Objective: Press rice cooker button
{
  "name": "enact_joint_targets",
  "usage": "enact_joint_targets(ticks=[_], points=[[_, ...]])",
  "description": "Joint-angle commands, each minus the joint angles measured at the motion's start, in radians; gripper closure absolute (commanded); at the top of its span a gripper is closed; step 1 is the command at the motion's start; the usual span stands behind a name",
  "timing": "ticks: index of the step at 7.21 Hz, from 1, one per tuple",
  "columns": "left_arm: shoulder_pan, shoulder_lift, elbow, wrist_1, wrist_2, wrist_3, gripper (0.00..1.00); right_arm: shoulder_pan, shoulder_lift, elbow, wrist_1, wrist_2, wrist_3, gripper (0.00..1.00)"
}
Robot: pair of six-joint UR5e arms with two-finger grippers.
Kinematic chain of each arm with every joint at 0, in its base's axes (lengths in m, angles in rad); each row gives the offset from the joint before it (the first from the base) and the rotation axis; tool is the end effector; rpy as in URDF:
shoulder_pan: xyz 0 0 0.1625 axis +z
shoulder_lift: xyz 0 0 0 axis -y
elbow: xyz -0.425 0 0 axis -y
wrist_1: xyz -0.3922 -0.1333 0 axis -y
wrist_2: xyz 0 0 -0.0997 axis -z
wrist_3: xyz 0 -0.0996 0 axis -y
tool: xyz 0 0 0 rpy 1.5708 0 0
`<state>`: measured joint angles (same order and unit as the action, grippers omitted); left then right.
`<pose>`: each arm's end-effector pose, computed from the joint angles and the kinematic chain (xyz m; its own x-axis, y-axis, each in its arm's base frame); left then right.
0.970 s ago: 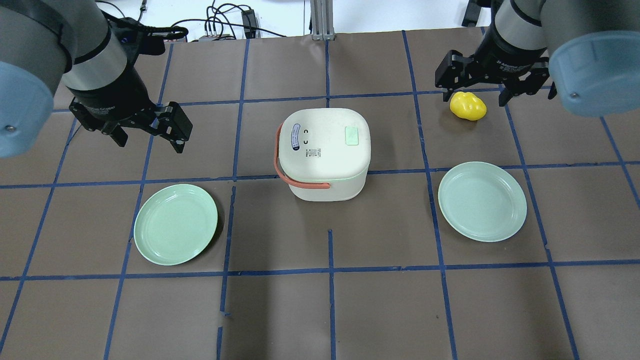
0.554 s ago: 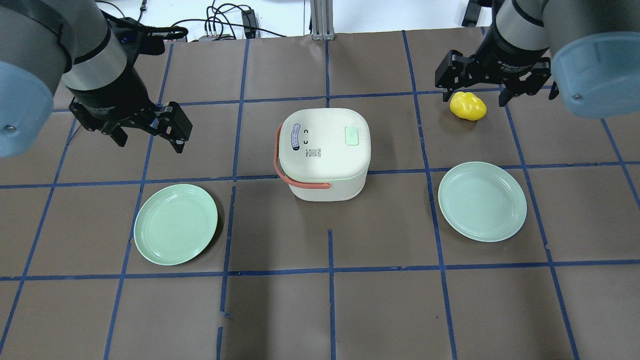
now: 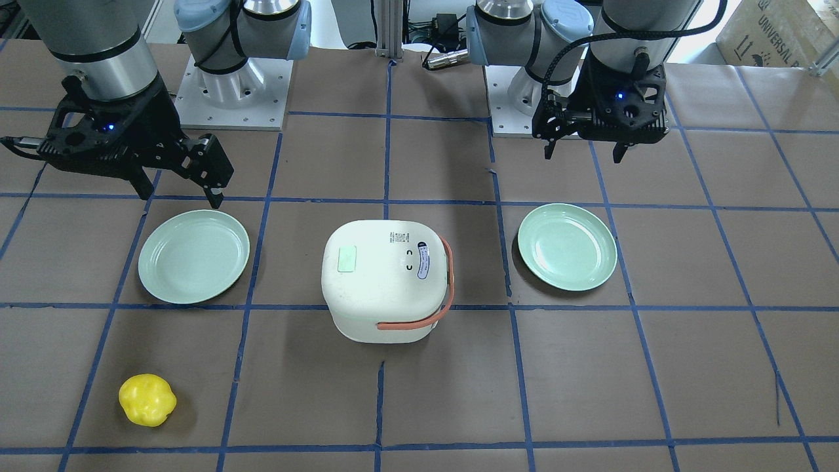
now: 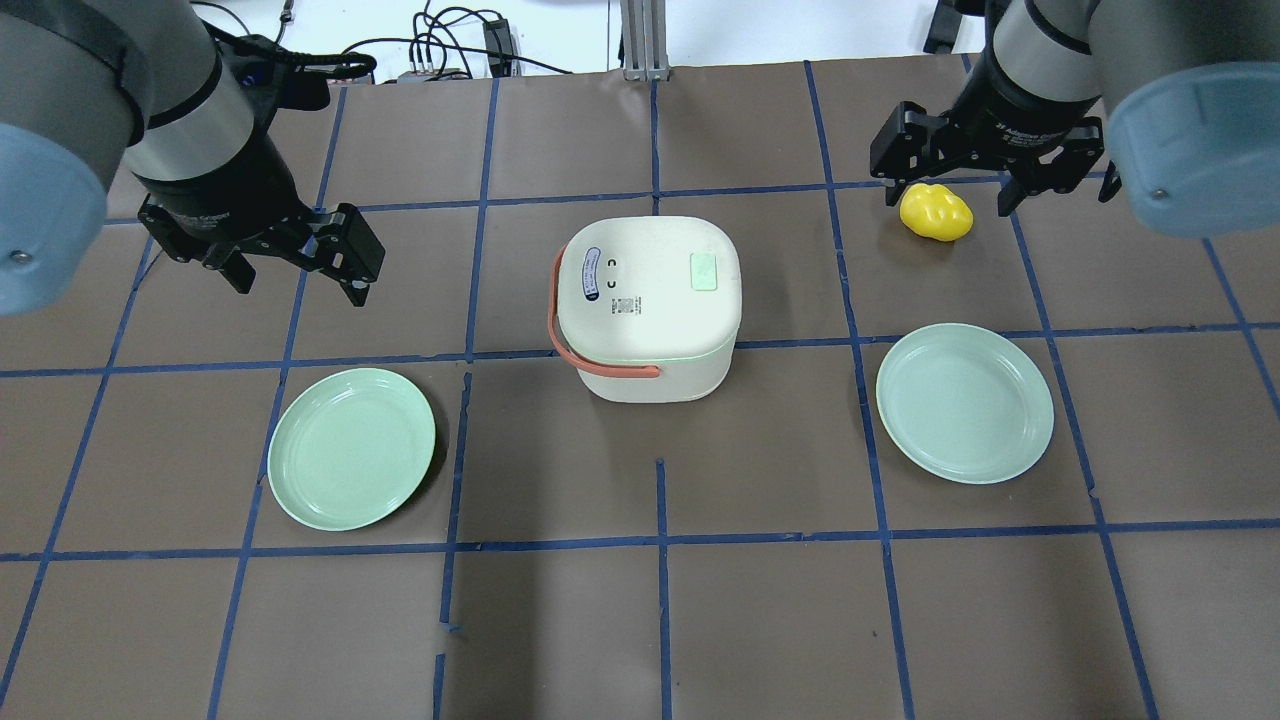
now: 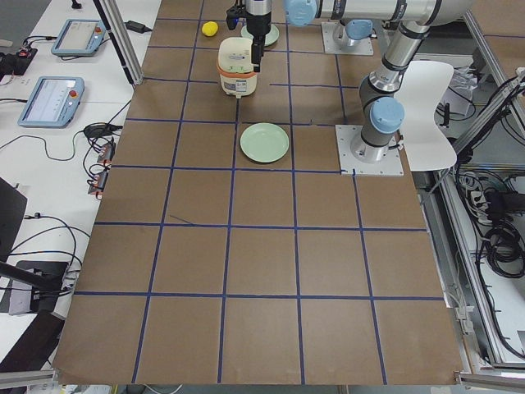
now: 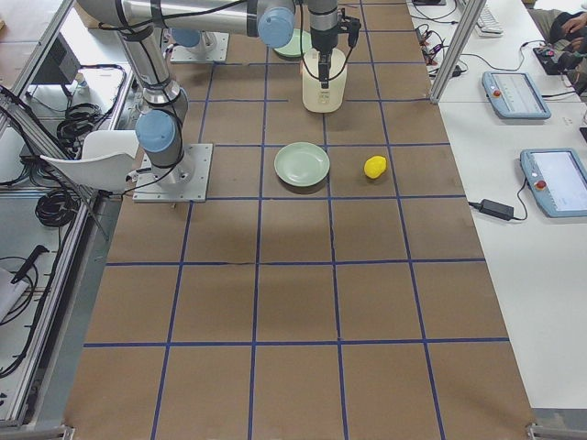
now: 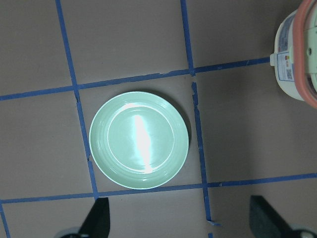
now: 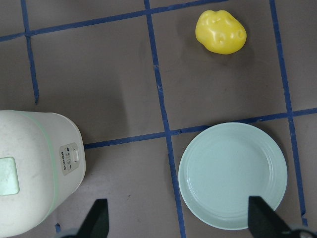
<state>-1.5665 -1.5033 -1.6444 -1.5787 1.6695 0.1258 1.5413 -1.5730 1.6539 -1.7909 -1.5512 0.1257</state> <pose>-0.1215 -0.4624 0.4836 -0.9878 0.1226 -0.0960 0.1206 0.9924 0.0263 0.1204 -0.5063 0.4710 -0.9879 0.1507 -0.0366 0.1543 0.9787 -0.1352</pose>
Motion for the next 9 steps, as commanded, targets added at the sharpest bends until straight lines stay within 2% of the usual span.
enact_joint_targets(ticks=[1,9], points=[[0.000,0.000,0.000,-0.001,-0.001,0.000,0.00,0.000,-0.001,-0.005,0.002,-0.001,-0.008,0.00],[-0.001,0.000,0.000,-0.001,-0.001,0.000,0.00,0.002,0.001,-0.011,-0.008,0.006,-0.009,0.00]])
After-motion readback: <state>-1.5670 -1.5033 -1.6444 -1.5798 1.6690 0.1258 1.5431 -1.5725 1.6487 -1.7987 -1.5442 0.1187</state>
